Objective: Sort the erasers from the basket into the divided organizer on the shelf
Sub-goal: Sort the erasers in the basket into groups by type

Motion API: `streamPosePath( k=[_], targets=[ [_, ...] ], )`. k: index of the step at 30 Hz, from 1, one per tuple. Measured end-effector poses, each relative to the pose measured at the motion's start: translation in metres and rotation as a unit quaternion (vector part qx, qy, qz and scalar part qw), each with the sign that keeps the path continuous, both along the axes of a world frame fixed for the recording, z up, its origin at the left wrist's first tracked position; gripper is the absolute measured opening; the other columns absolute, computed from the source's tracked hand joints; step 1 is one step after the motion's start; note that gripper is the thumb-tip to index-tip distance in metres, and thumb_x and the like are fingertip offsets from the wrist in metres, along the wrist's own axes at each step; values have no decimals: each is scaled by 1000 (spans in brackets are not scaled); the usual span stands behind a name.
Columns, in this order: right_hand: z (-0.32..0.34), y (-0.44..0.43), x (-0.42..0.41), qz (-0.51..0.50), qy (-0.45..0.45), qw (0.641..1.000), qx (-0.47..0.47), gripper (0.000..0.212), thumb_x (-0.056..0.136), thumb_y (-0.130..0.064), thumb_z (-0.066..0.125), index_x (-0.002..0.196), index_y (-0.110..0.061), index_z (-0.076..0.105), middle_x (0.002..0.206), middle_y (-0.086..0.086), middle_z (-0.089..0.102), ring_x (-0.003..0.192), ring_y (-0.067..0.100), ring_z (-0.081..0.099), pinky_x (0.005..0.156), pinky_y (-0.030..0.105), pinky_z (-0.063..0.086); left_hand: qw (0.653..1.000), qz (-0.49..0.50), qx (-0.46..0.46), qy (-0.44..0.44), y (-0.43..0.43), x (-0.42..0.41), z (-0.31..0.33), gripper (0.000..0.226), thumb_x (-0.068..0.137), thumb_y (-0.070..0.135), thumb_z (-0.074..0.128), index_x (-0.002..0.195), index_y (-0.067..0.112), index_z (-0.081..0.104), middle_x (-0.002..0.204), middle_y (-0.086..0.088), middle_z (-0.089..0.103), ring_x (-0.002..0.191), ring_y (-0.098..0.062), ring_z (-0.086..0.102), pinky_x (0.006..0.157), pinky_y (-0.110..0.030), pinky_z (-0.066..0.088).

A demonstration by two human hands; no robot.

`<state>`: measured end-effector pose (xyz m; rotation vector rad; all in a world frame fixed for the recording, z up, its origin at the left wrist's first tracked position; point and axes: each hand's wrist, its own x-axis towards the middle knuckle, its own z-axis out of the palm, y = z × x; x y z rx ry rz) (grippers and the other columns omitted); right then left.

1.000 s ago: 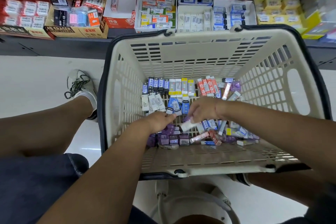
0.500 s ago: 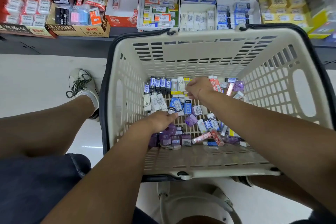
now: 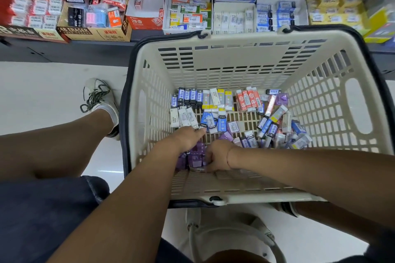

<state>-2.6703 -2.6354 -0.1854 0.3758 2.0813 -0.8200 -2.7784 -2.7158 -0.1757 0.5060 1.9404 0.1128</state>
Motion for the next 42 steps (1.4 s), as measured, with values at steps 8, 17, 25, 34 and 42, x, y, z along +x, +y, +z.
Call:
streamPosePath(
  k=[8,17,25,34,42],
  targets=[
    [48,90,-5,-145,-79,973,-164,8,86,-12,68,92,-9,64,80,3,67,67,7,65,63,18,54,1000,-10,-4,-7,-2,-3,-7,69,98,60,23,133,9,54,151,-13,36,136,-30,36,111,-39,28],
    [-16,113,-37,-518,168,838,33,22,85,-5,65,68,-12,52,69,10,62,62,23,64,67,38,60,1000,-15,4,-19,-2,-3,-7,66,98,58,24,121,11,64,148,-12,41,133,-27,40,108,-35,29],
    [8,103,-20,-250,157,955,7,17,86,-10,63,71,-18,64,73,-6,63,70,10,60,75,30,54,999,-29,4,-16,-3,-4,-12,68,97,60,23,126,11,61,151,-9,36,136,-27,36,109,-36,27],
    [9,73,35,77,-52,995,-31,37,90,-19,63,126,-12,58,119,2,63,100,12,60,80,16,44,999,-47,5,-10,-3,-4,-13,71,96,63,21,127,11,60,154,-9,32,139,-27,33,112,-40,25],
    [-1,80,45,141,1,984,112,39,89,-35,61,121,-13,59,119,6,56,104,25,58,83,33,49,999,-49,10,-15,-3,-4,-10,66,97,60,23,111,14,68,149,-10,40,133,-27,39,107,-36,29]
  ],
)
